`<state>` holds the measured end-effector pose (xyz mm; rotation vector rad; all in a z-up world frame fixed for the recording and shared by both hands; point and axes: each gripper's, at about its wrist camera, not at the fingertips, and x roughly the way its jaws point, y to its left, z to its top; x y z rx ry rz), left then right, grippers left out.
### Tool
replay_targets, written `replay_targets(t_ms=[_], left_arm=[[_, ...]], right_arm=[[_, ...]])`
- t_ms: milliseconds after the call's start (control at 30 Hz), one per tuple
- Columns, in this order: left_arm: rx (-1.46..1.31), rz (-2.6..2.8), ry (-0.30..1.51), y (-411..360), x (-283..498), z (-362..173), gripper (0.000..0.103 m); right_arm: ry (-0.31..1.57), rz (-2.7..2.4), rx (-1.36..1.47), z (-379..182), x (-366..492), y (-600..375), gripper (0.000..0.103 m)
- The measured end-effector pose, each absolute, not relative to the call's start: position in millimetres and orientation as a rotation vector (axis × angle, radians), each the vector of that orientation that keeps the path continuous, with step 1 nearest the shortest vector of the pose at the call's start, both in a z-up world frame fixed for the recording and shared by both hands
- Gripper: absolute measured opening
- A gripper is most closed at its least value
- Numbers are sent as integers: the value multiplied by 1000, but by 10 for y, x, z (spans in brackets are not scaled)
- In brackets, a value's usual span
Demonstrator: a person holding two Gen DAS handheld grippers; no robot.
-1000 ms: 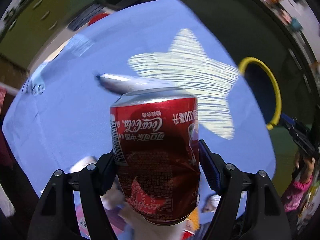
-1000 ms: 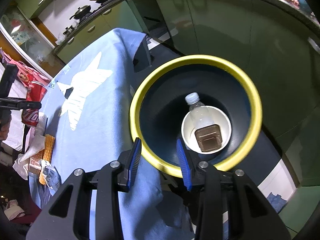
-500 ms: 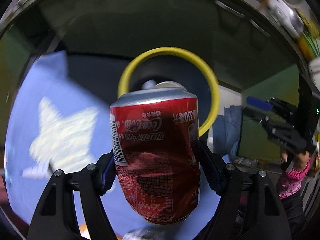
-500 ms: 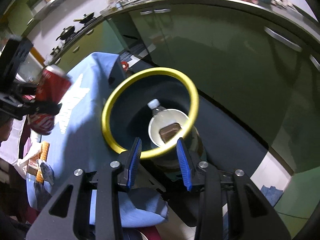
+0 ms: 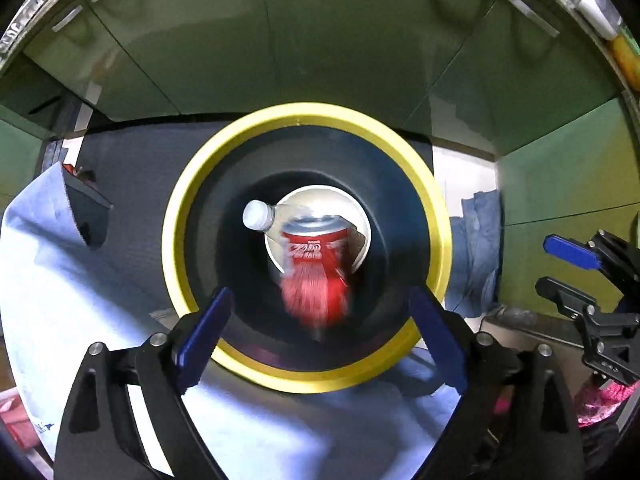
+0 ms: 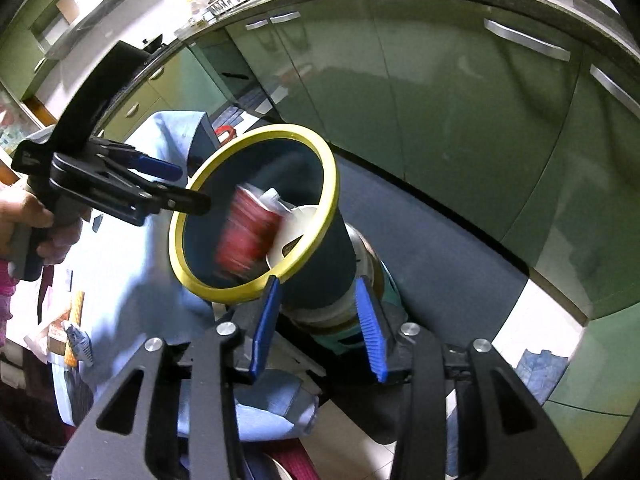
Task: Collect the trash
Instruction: 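Carry the can over the bin and open the left gripper, then move the right gripper to the white tube and close on it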
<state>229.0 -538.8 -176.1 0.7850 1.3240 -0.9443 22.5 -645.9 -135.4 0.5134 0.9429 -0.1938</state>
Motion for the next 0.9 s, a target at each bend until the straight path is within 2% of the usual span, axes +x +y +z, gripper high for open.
replay_targets(t_ms=[233,533,567,667,900], left_arm=[[615,-1024,1244,-4734,2276,-1095,89],[291,-875,1029,-2624,2457,-316,95],[255,-843,999,-2355,2523,-289,98],[107,-716,937,-1471,2664,-303,98],[-92,-438,816,-4,2900,-651,98]], right_arm=[[956,-171,484,-1333,270,-6288,39],[1002,-68,336,-1102,750,-5700,39],[1009,-38,304,-1063,874,-5556,39],[1030,36,215,-988,1197,-5151,40],[1055,286,-7,-904,2032,-4093,41]])
